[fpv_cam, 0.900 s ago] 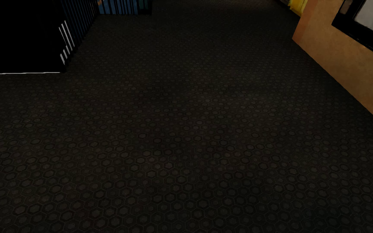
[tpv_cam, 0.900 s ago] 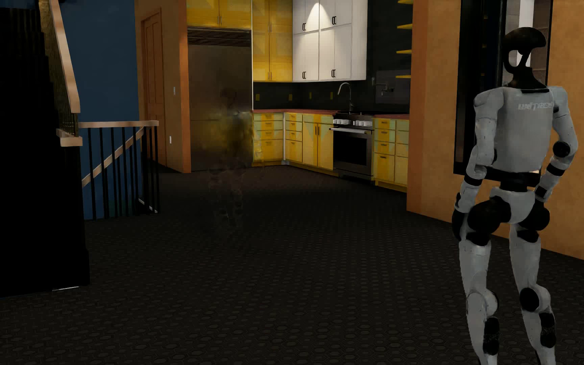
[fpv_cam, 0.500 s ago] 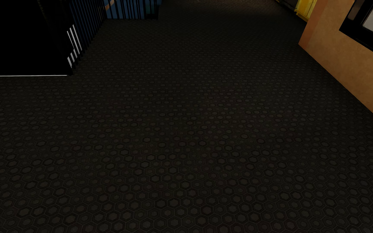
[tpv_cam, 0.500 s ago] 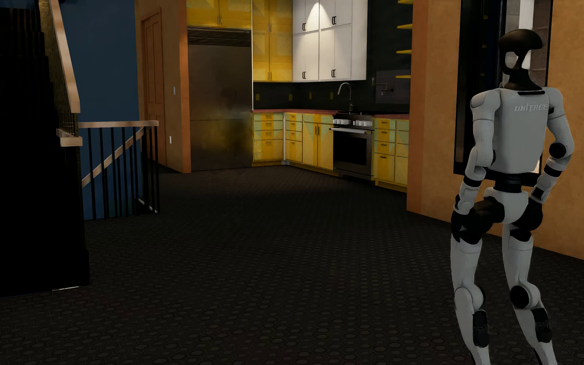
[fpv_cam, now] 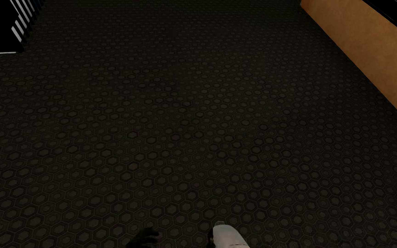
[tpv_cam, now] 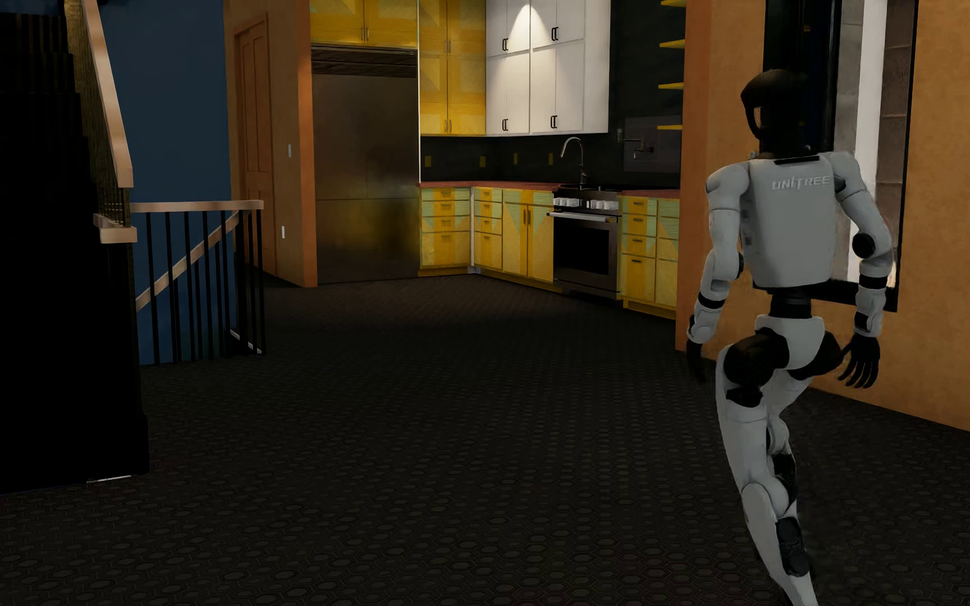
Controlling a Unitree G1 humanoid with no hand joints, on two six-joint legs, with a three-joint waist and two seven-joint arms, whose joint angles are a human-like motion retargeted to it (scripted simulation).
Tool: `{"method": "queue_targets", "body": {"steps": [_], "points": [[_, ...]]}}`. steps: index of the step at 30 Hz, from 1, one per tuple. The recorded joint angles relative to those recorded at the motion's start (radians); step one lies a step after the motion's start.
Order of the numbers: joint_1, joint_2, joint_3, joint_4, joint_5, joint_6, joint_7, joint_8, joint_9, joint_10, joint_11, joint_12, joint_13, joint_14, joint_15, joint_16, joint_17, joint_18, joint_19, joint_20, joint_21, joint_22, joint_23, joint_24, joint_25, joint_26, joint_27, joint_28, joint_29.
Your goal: Move forward
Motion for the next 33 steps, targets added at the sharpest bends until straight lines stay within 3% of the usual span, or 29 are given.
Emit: {"method": "queue_targets", "body": {"steps": [3,5,7,8,9,11,12,14,16,20,21,23,24,25,26,28,29,30,31,33], "points": [[0.099,-0.075,-0.019,0.013,-0.033,0.004,0.0,0.0,0.035,0.004,-0.232,-0.077,0.028,-0.082,0.134,-0.012,-0.005,0.0,0.0,0.031,-0.035,-0.205,0.074,0.0,0.0,0.0,0.0,0.0,0.0],[0.184,-0.07,-0.035,0.026,-0.063,0.006,0.0,0.0,0.04,0.021,-0.338,-0.123,0.03,-0.138,0.162,-0.028,-0.005,0.0,0.0,0.043,-0.079,-0.29,0.141,0.0,0.0,0.0,0.0,0.0,0.0],[0.232,-0.065,-0.059,0.06,-0.072,0.031,0.0,0.0,0.021,0.014,-0.291,-0.14,0.031,-0.085,0.252,-0.042,-0.015,0.0,0.0,0.037,-0.113,-0.338,0.182,0.0,0.0,0.0,0.0,0.0,0.0],[0.236,-0.073,-0.057,0.08,-0.053,0.054,0.0,0.0,0.016,0.011,-0.244,-0.139,0.022,0.018,0.317,-0.044,-0.024,0.0,0.0,0.027,-0.1,-0.342,0.198,0.0,0.0,0.0,0.0,0.0,0.0],[0.223,-0.068,-0.05,0.089,-0.023,0.069,0.0,0.0,0.022,0.057,-0.191,-0.13,0.001,0.198,0.33,-0.039,-0.03,0.0,0.0,0.012,-0.085,-0.33,0.213,0.0,0.0,0.0,0.0,0.0,0.0],[0.073,0.023,-0.01,0.083,0.034,0.075,0.0,0.0,0.038,0.383,-0.158,-0.119,-0.048,0.681,0.265,-0.003,-0.039,0.0,0.0,-0.06,-0.044,-0.255,0.193,0.0,0.0,0.0,0.0,0.0,0.0],[-0.051,0.086,0.008,0.08,0.053,0.085,0.0,0.0,0.043,0.616,-0.158,-0.122,-0.07,0.775,0.222,0.016,-0.048,0.0,0.0,-0.115,-0.025,-0.198,0.159,0.0,0.0,0.0,0.0,0.0,0.0],[-0.278,0.246,0.039,0.077,0.069,0.094,0.0,0.0,0.052,0.981,-0.187,-0.103,-0.102,0.633,0.156,0.037,-0.062,0.0,0.0,-0.194,-0.018,-0.094,0.042,0.0,0.0,0.0,0.0,0.0,0.0],[-0.482,0.411,0.095,0.069,0.081,0.08,0.0,0.0,0.042,1.026,-0.263,-0.039,-0.116,0.595,0.108,0.048,-0.063,0.0,0.0,-0.204,-0.034,-0.002,-0.115,0.0,0.0,0.0,0.0,0.0,0.0],[-0.635,0.749,0.206,0.056,0.092,0.046,0.0,0.0,0.033,0.404,-0.402,0.139,-0.155,0.774,-0.011,0.059,-0.045,0.0,0.0,-0.092,-0.082,0.154,-0.381,0.0,0.0,0.0,0.0,0.0,0.0],[-0.625,0.834,0.225,0.061,0.1,0.054,0.0,0.0,0.033,0.228,-0.427,0.179,-0.165,0.72,-0.041,0.052,-0.046,0.0,0.0,-0.052,-0.093,0.189,-0.431,0.0,0.0,0.0,0.0,0.0,0.0],[-0.595,0.989,0.26,0.076,0.106,0.074,0.0,0.0,0.024,0.039,-0.456,0.246,-0.175,0.385,-0.089,0.033,-0.048,0.0,0.0,0.015,-0.119,0.247,-0.506,0.0,0.0,0.0,0.0,0.0,0.0],[-0.599,1.039,0.284,0.08,0.097,0.075,0.0,0.0,0.013,0.052,-0.45,0.273,-0.174,0.287,-0.088,0.024,-0.046,0.0,0.0,0.044,-0.129,0.267,-0.526,0.0,0.0,0.0,0.0,0.0,0.0],[-0.615,1.075,0.315,0.081,0.078,0.071,0.0,0.0,-0.002,0.062,-0.429,0.297,-0.166,0.277,-0.053,0.017,-0.042,0.0,0.0,0.066,-0.131,0.287,-0.526,0.0,0.0,0.0,0.0,0.0,0.0],[-0.634,1.093,0.345,0.081,0.047,0.06,0.0,0.0,-0.02,0.081,-0.385,0.319,-0.151,0.337,0.034,0.009,-0.036,0.0,0.0,0.086,-0.125,0.304,-0.51,0.0,0.0,0.0,0.0,0.0,0.0],[-0.698,1.02,0.341,0.06,-0.024,0.032,0.0,0.0,-0.044,0.156,-0.128,0.335,-0.117,0.791,0.366,-0.006,-0.03,0.0,0.0,0.086,-0.081,0.354,-0.438,0.0,0.0,0.0,0.0,0.0,0.0],[-0.684,0.934,0.317,0.044,-0.046,0.013,0.0,0.0,-0.023,0.243,0.073,0.313,-0.109,0.875,0.5,-0.003,-0.029,0.0,0.0,0.046,-0.044,0.383,-0.37,0.0,0.0,0.0,0.0,0.0,0.0],[-0.638,0.822,0.29,0.021,-0.067,-0.012,0.0,0.0,-0.006,0.293,0.264,0.278,-0.111,0.844,0.517,0.014,-0.026,0.0,0.0,-0.018,0.002,0.382,-0.3,0.0,0.0,0.0,0.0,0.0,0.0],[-0.58,0.709,0.246,0.004,-0.067,-0.026,0.0,0.0,0.001,0.315,0.42,0.247,-0.107,0.796,0.426,0.031,-0.024,0.0,0.0,-0.075,0.035,0.351,-0.239,0.0,0.0,0.0,0.0,0.0,0.0],[-0.429,0.507,0.18,-0.01,-0.053,-0.031,0.0,0.0,0.011,0.305,0.481,0.192,-0.051,0.705,0.284,0.041,-0.025,0.0,0.0,-0.082,0.056,0.25,-0.148,0.0,0.0,0.0,0.0,0.0,0.0]]}}
